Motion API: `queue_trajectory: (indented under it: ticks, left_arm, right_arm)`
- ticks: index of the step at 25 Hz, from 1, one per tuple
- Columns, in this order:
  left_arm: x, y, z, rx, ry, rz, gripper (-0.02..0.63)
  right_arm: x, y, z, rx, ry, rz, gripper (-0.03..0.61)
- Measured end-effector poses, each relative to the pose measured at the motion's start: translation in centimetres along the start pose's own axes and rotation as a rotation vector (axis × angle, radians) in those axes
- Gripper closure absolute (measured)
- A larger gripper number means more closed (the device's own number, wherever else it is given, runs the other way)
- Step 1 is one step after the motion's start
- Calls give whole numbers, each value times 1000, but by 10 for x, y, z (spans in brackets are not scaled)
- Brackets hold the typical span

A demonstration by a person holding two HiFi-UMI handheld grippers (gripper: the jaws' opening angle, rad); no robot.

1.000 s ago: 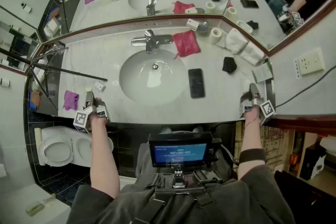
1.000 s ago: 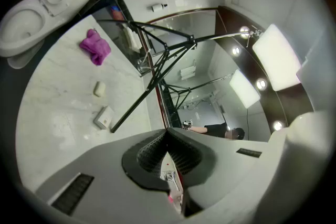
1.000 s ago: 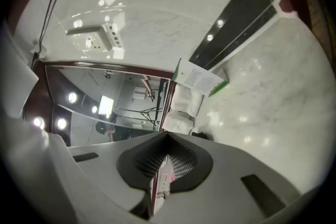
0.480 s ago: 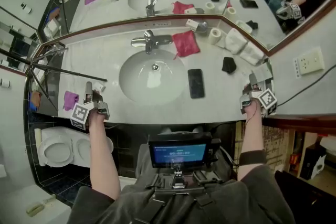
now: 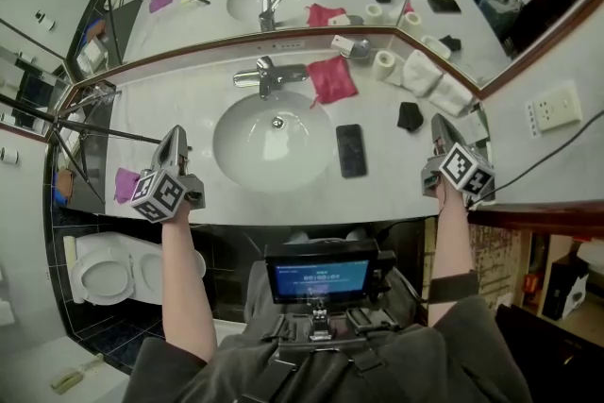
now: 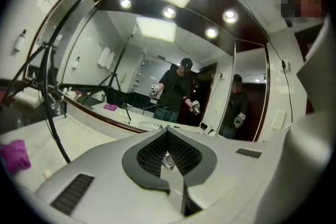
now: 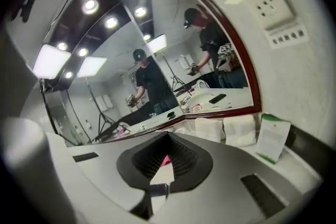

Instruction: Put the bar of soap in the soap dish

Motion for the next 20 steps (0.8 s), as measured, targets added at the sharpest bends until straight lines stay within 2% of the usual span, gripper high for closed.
queue_trajectory:
  ticks: [5,8,15,20]
  left_arm:
    - [-18,9,-26,-69,214,67,612]
    - [-34,8,-48,-119,332,134,612]
    - [-67,6,-84,-209,540,225,612]
    - [-83,4,-94,-235,576,258,612]
  right_arm:
    - [-14,7,41,105,-319,81,557]
    - [-33,7,61,165,-452,134,557]
    - [-80,3,91,252,-539,221,557]
    - [-104,0,105,301,-553,265,557]
Point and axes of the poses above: the fingertips, and each gripper's own axes: y forward along the fingers, z to its left, x out of its top, the point moved 3 cm from there along -y, backward along the fingers, and after that the axes turned 13 degrees about -z, right-handed, at the moved point
